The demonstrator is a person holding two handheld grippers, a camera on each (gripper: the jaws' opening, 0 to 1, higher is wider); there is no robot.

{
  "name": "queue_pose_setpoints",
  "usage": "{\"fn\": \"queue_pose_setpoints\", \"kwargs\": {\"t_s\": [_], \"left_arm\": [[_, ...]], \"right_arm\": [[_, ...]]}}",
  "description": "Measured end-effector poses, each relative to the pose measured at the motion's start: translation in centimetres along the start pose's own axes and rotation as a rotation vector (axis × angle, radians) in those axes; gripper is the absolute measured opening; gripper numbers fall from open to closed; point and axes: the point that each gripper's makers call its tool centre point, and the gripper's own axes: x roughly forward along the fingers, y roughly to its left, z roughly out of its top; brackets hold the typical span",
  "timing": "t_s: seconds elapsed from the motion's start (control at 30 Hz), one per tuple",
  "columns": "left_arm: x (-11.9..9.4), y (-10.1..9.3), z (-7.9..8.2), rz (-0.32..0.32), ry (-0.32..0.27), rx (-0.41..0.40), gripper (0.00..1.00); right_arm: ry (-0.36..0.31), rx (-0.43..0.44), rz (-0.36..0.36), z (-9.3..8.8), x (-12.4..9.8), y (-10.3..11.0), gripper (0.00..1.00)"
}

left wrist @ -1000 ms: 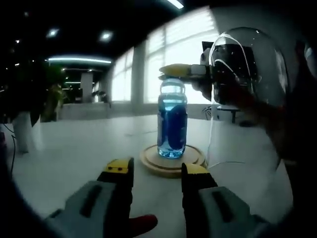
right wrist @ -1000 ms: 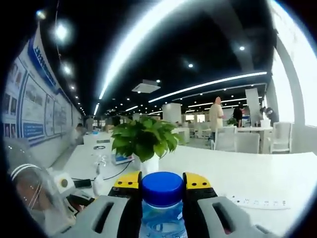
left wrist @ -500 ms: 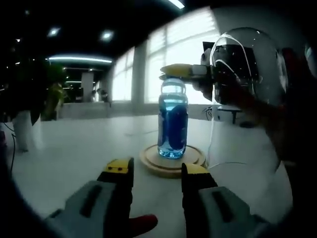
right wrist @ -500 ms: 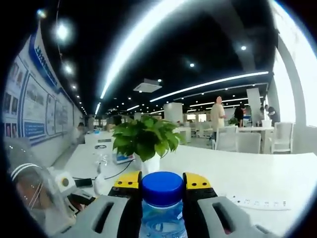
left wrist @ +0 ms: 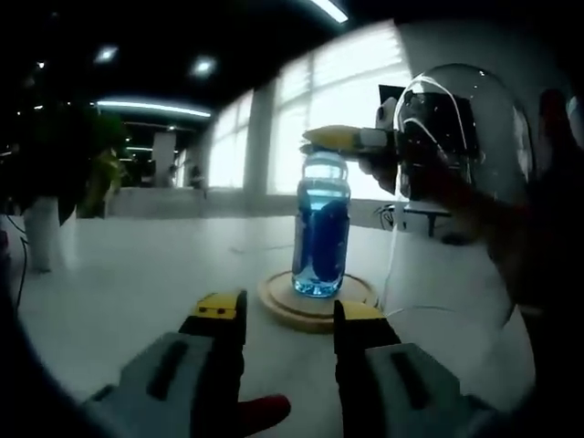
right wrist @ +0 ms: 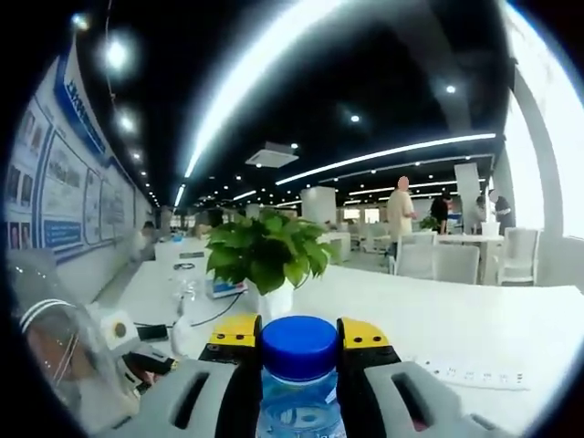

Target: Open the cover put in the Mizone put the cover back on

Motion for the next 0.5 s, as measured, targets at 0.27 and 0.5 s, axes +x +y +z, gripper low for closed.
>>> {"fn": "queue_pose_setpoints", "kwargs": {"t_s": [0.27, 0.5], "left_arm": [[0.1, -0.6, 0.0, -0.003, 0.002, 0.003, 0.31], [0.2, -1.0, 0.0, -0.002, 0.002, 0.002, 0.31]], "right_arm": [[-0.014, -0.021, -0.007, 0.8, -0.4, -0.3, 0.24], [-0.046, 0.001, -0.001, 1.8, -1.6, -0.3, 0.22]]}}
